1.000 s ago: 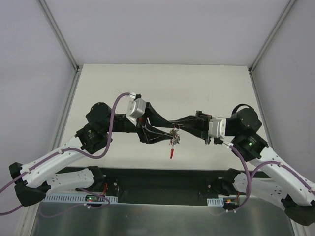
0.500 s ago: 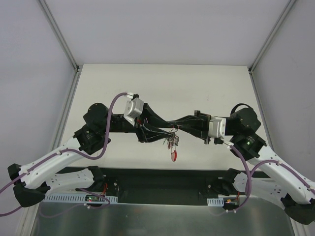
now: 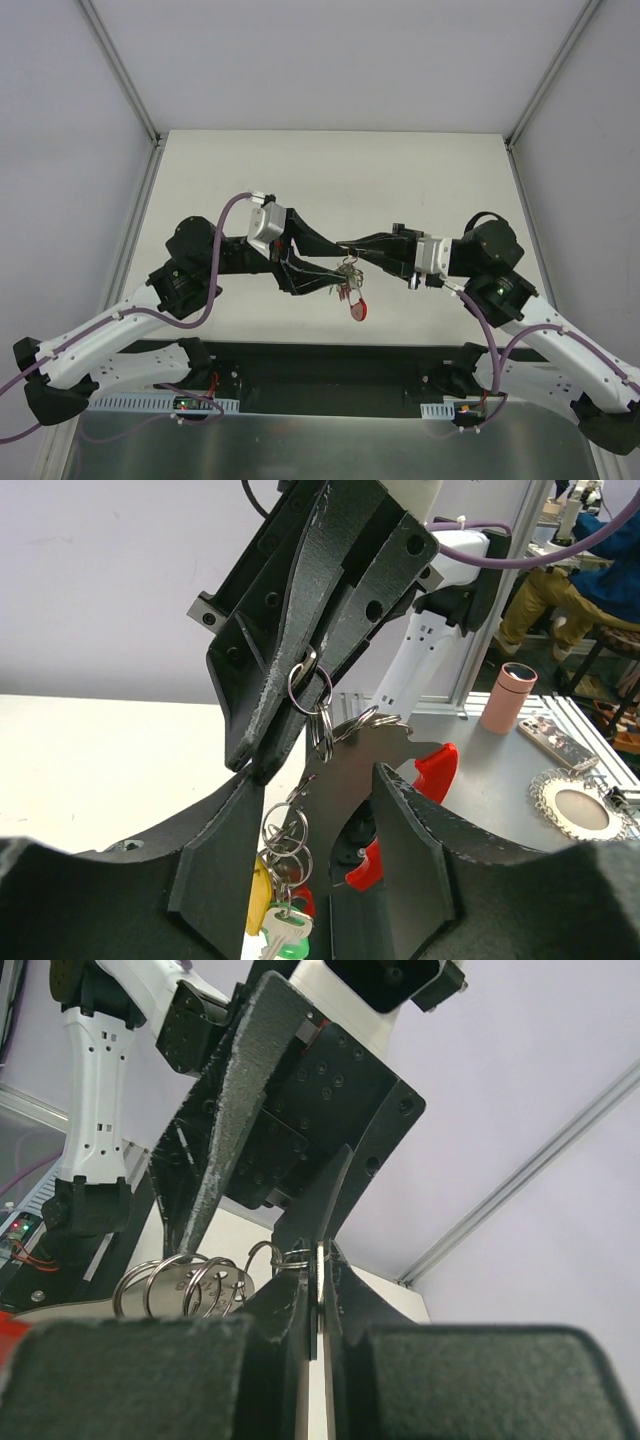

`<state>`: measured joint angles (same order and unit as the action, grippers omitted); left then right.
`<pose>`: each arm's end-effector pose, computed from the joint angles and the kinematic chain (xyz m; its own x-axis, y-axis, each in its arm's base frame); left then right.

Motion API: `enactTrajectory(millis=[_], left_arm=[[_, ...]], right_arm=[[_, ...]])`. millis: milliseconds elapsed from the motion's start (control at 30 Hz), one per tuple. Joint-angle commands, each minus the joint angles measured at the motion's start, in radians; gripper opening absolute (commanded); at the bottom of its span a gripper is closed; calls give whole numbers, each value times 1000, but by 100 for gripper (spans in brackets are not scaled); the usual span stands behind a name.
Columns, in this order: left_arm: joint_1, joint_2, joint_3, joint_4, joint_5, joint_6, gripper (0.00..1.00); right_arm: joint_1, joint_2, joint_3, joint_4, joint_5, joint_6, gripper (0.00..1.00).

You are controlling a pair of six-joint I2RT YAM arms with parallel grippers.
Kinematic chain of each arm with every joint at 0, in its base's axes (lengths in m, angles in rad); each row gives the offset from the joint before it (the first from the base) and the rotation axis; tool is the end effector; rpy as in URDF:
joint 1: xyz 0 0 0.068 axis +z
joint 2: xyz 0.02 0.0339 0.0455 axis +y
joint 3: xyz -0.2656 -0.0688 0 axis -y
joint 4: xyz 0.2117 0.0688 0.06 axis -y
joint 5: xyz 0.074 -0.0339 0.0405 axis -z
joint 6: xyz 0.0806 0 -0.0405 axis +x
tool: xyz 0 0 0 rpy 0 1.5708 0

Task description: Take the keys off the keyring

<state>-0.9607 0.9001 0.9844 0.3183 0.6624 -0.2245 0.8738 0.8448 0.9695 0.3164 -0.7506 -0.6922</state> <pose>0.0667 -0.1820 0.4531 0.0028 -0.3104 -0.9506 0.9961 -0.0832 0.0301 0.0647 0.1629 0.4547 0.8215 0.2543 -0.5103 -0.5616 0.2062 -0.8013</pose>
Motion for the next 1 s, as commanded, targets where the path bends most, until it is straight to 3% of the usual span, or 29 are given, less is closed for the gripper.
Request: enactTrajectory(millis=[0, 600, 967], left_arm=[[-12, -61, -7, 100, 22, -15, 47], [-12, -90, -43, 146, -23, -32, 50], [-12, -109, -46, 74, -110, 42, 50]], right_arm=[[-15, -1, 1, 50, 131, 8, 1], [-13, 4, -15, 102, 151, 66, 1], [-13, 2, -9, 104, 93, 72, 1]])
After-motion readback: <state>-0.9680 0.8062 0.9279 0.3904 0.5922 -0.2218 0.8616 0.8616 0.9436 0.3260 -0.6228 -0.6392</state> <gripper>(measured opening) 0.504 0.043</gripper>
